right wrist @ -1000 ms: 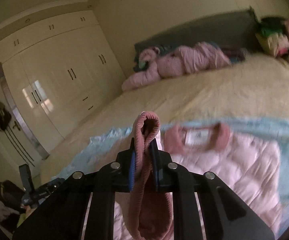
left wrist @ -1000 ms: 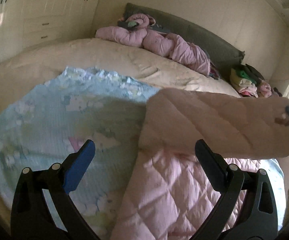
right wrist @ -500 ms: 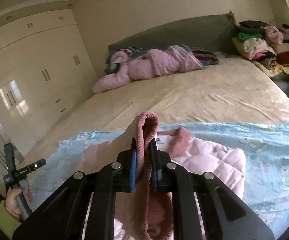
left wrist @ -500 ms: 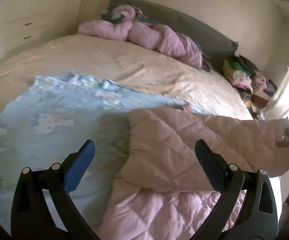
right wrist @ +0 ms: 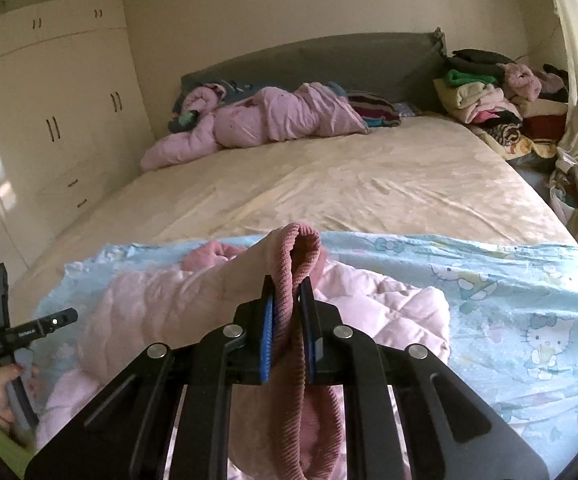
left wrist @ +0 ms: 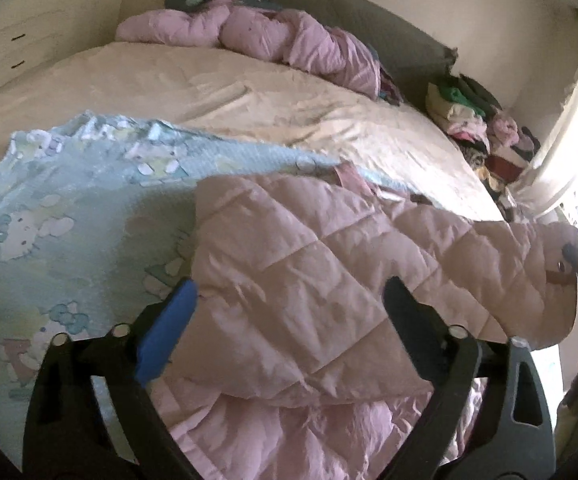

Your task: Fold large clothes

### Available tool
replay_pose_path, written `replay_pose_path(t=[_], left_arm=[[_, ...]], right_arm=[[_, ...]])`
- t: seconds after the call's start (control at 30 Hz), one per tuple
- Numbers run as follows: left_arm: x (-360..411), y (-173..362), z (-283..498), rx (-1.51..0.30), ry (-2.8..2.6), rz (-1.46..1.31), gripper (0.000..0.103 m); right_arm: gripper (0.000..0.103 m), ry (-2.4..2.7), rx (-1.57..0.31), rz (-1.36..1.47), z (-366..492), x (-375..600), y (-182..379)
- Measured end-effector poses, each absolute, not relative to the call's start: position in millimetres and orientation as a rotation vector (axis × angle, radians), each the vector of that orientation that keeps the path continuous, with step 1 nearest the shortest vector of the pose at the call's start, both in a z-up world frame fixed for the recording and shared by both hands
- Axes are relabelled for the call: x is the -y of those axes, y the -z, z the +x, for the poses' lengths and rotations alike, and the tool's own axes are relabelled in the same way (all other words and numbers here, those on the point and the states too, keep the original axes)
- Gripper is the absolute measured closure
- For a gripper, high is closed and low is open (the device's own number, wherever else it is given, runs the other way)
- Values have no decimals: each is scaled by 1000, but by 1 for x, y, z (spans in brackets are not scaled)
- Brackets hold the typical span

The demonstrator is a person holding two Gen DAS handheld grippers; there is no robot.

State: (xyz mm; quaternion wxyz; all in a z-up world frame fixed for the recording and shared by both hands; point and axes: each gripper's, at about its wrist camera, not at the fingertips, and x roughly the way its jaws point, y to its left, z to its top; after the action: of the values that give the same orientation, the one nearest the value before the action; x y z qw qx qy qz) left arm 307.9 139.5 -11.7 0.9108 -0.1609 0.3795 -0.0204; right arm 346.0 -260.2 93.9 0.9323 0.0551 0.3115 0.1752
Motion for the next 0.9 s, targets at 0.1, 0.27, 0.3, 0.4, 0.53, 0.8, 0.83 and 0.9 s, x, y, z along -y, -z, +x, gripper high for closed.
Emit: replay_pose_path(t=[0.1, 0.27, 0.3, 0.4, 0.53, 0.8, 0.83, 0.9], left_arm=[[-135, 26, 315, -827, 54, -323, 24], [-125, 46, 322, -883, 51, -286, 26], [-124, 48, 323, -891, 50, -283, 26], [-123, 57, 326, -910, 41, -264, 26], [-121, 67, 329, -920, 35, -243, 26], [-121, 75, 329, -933, 40, -252, 25], [-120, 75, 329, -931, 37, -245, 25], [-119, 76, 328, -927, 32, -235, 25]], right_arm=[[91, -348, -654, 129, 350, 264, -85], [91, -333, -679, 143, 353, 267, -74], [91, -330, -685, 144, 354, 267, -72], [91, -329, -702, 151, 358, 266, -65], [85, -317, -721, 140, 360, 267, -54], [43, -176, -717, 140, 353, 284, -42], [42, -144, -692, 133, 347, 287, -44], [42, -157, -681, 146, 342, 287, -47]])
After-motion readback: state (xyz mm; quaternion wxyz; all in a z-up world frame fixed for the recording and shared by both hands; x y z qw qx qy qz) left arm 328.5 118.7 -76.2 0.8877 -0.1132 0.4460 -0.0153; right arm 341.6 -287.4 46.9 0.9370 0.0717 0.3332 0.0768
